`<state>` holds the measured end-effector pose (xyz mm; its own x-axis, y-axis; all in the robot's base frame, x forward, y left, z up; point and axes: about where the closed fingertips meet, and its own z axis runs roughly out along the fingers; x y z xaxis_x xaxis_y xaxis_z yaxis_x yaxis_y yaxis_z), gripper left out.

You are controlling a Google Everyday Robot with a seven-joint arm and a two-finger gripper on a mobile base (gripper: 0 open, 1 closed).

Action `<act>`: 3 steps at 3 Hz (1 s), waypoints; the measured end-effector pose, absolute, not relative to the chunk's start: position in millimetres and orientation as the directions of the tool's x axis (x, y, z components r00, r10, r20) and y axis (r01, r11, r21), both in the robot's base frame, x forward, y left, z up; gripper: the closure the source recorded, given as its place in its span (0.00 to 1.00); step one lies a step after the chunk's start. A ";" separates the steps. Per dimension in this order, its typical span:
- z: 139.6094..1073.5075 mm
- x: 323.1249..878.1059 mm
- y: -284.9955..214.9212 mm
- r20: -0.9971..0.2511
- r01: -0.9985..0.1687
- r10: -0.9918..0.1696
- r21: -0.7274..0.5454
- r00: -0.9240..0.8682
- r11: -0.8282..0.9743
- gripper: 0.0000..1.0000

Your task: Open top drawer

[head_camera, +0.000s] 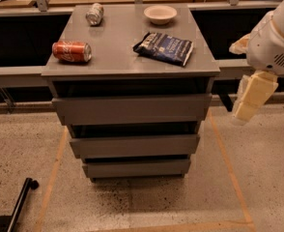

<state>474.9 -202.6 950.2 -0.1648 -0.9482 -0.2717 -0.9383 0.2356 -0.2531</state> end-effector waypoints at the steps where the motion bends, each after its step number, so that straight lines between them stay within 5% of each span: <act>1: 947.5 477.3 -202.2 -0.274 -0.939 -0.948 -0.252 -0.164 0.235 0.00; 3: 924.2 484.3 -195.3 -0.314 -0.931 -0.930 -0.243 -0.192 0.274 0.00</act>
Offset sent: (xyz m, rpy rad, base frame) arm -0.0027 -0.0038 -0.0105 -0.0295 0.0143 -0.0466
